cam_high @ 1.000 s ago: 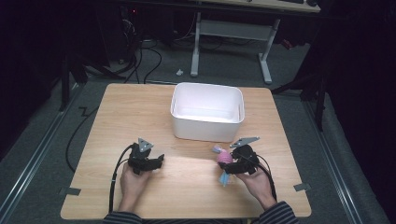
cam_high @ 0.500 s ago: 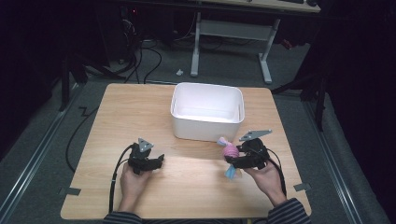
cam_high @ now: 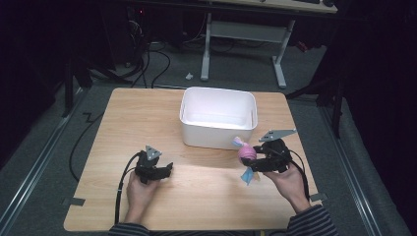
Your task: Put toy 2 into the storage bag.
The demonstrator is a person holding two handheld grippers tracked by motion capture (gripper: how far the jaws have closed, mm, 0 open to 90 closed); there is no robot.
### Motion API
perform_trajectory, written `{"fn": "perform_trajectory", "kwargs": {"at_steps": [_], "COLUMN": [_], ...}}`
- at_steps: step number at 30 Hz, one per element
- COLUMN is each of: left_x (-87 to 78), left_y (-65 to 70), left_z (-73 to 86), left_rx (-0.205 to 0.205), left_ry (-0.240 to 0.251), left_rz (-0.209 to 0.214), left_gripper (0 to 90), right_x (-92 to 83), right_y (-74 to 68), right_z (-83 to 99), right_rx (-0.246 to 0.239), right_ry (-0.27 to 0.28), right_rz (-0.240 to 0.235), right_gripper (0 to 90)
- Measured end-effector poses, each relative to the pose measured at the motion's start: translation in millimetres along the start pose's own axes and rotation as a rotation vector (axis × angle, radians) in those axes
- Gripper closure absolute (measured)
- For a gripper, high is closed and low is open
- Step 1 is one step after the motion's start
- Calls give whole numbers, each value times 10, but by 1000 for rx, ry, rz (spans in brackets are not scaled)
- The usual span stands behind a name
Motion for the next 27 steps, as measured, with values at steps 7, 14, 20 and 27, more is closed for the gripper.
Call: {"fn": "perform_trajectory", "kwargs": {"at_steps": [7,14,20,27], "left_x": [0,0,0,0], "left_y": [0,0,0,0], "left_z": [0,0,0,0], "left_rx": [0,0,0,0], "left_ry": [0,0,0,0], "left_rz": [0,0,0,0], "left_gripper": [268,268,268,268], "right_x": [-104,-209,-315,-383], "right_y": [7,42,98,183], "right_z": [-101,-207,-326,-487], "right_rx": [-16,-26,-31,-27], "right_ry": [20,40,66,85], "right_rz": [6,9,16,21], "right_gripper": [351,351,351,351]}}
Point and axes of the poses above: each handheld gripper's, and its own axes: x roughly forward along the jaws, z roughly out of its underside, y roughly to its right, the point moved 5 cm from there along x, roughly forward along the jaws, and after that the axes turned 3 degrees about -y, right-handed, at the moved point
